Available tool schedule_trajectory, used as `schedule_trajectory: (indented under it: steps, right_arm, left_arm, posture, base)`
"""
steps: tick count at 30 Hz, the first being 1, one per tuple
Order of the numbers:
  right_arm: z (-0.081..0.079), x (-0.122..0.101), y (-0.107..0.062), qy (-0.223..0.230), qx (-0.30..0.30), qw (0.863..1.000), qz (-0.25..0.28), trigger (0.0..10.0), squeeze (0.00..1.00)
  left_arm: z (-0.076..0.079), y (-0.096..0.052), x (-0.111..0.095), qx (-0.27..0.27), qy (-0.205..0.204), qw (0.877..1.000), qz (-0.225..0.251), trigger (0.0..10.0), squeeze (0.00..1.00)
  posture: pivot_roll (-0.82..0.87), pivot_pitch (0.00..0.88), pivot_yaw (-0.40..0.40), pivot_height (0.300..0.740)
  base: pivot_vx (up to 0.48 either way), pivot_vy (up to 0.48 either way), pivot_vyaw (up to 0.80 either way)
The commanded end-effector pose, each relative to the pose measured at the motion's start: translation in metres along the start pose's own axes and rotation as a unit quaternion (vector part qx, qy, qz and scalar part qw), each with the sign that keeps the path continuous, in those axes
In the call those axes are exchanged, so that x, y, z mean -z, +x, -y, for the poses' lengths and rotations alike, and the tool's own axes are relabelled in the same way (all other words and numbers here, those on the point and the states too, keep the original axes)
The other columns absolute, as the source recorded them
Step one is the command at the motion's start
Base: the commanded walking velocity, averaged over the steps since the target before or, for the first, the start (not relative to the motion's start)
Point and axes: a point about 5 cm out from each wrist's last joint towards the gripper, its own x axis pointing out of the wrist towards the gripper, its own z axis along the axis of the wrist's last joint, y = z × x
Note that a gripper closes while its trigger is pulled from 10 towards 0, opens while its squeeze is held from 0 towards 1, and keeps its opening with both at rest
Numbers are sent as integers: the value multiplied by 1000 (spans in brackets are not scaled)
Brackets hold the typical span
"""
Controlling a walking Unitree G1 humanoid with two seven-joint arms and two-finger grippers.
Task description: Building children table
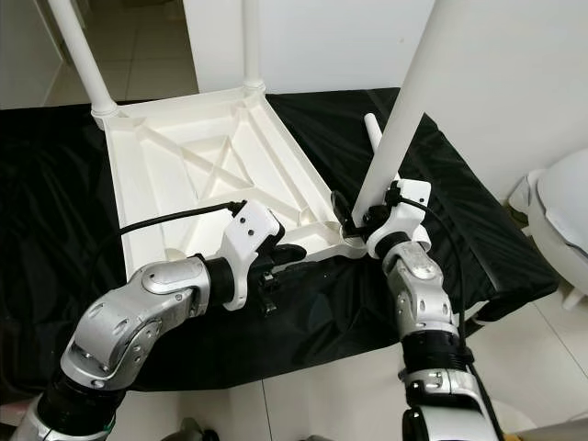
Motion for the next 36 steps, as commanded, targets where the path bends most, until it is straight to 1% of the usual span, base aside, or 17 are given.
schedule_trajectory:
  steps: [1,2,5,6,9,15,16,17,19,20,21,31,34,36]
  right_arm:
    - [4,-1,0,-6,-23,1000,-1,10000,0]
    - [4,-1,0,-6,-23,1000,-1,10000,0]
    - [9,-1,-4,-16,-78,997,-15,10000,0]
    - [9,-1,-4,-16,-78,997,-15,10000,0]
    - [10,-1,-3,-23,-114,993,-22,10000,0]
    - [11,1,-1,-26,-130,991,-28,10000,0]
    - [12,2,2,-33,-136,990,-34,9529,0]
    - [13,3,3,-43,-138,989,-40,6745,0]
    - [13,3,3,-43,-138,989,-40,6745,0]
    - [14,4,4,-51,-138,988,-45,6745,0]
    - [15,6,5,-53,-142,987,-49,0,0]
    - [16,12,3,-49,-143,986,-70,0,0]
    - [16,20,-1,-28,-133,987,-83,0,0]
    - [16,20,-1,-28,-133,987,-83,0,0]
  left_arm:
    - [-5,1,0,-43,6,999,-2,10000,0]
    - [-5,1,0,-43,6,999,-2,10000,0]
    - [-7,0,-1,-46,8,999,-1,10000,0]
    - [-7,0,-1,-46,8,999,-1,10000,0]
    - [-8,0,-1,-44,11,999,-1,10000,0]
    - [-8,1,-1,-42,12,999,-1,10000,0]
    - [-7,1,-1,-39,14,999,-2,10000,0]
    - [-7,1,-1,-38,15,999,-3,10000,0]
    - [-7,1,-1,-38,15,999,-3,10000,0]
    - [-7,1,-1,-37,16,999,-4,10000,0]
    - [-6,1,-1,-36,16,999,-4,10000,0]
    - [-5,1,-1,-34,18,999,-4,10000,0]
    - [-5,0,-1,-33,17,999,-3,10000,0]
    - [-5,0,-1,-33,17,999,-3,10000,0]
  posture:
    - [-23,40,-22,740]
    - [-23,40,-22,740]
    - [-28,34,-19,740]
    - [-28,34,-19,740]
    - [-30,31,-15,740]
    - [-31,28,-10,740]
    - [-28,24,-8,740]
    - [-27,24,-8,740]
    - [-27,24,-8,740]
    - [-29,23,-7,740]
    - [-30,21,-8,740]
    - [-32,26,-10,740]
    - [-34,33,-13,740]
    - [-34,33,-13,740]
  base:
    - [0,0,0]
    - [0,0,0]
    - [0,0,0]
    - [0,0,0]
    - [0,0,0]
    - [0,0,0]
    - [0,0,0]
    - [0,0,0]
    - [0,0,0]
    - [0,0,0]
    - [0,0,0]
    - [0,0,0]
    - [0,0,0]
    - [0,0,0]
